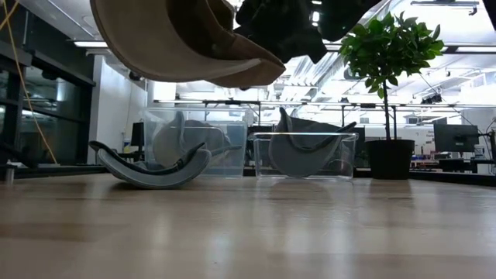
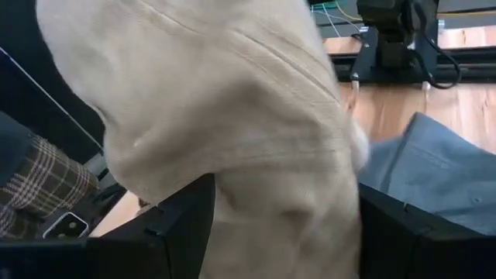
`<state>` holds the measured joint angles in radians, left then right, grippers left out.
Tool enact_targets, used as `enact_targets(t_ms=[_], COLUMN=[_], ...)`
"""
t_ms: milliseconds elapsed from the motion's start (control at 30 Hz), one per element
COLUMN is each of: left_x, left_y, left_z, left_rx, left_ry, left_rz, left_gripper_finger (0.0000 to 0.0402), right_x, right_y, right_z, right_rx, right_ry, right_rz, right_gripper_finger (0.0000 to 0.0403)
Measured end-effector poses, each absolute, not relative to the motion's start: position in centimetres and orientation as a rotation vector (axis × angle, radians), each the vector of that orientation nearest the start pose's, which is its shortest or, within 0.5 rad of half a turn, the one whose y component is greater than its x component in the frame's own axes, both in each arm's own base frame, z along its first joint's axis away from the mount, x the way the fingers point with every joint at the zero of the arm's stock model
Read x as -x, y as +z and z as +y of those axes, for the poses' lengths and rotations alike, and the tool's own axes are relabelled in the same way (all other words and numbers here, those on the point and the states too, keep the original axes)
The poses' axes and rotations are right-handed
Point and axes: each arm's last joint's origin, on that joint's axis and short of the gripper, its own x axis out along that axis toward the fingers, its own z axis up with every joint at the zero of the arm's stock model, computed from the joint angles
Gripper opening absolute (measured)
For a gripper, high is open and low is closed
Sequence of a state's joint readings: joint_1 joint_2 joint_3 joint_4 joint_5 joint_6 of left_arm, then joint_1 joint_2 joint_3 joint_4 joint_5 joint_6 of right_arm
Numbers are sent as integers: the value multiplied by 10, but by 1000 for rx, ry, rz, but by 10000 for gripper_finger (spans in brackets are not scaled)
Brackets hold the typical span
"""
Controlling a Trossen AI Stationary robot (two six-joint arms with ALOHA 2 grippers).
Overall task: Pick & Place hat
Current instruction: Put the brown cap into the white bin
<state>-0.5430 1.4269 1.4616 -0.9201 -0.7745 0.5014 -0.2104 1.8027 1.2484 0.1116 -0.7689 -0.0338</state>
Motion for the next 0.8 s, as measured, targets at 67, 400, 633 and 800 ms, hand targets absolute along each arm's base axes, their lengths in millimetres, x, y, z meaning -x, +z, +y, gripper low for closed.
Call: enact_targets(t_ms=[67, 400, 633, 800], left_x=[-251, -251, -251, -252], left_y=[365, 366, 366, 366], left_z=[-127, -126, -126, -127], left_rx=[-1026, -941, -791, -652], left_ry=[54, 152, 202, 220], left_rz=[756, 740, 717, 698], left_gripper_finger=[0, 0, 0, 0], right_x=[-397, -397, -395, -393], right_y=[246, 247, 251, 257], right_z=[-62, -60, -58, -56], right_rx=[-177, -244, -293, -309], right_ry=[562, 597, 622, 621], right_rz=[374, 379, 386, 384], right_gripper_finger=[243, 92, 8, 3])
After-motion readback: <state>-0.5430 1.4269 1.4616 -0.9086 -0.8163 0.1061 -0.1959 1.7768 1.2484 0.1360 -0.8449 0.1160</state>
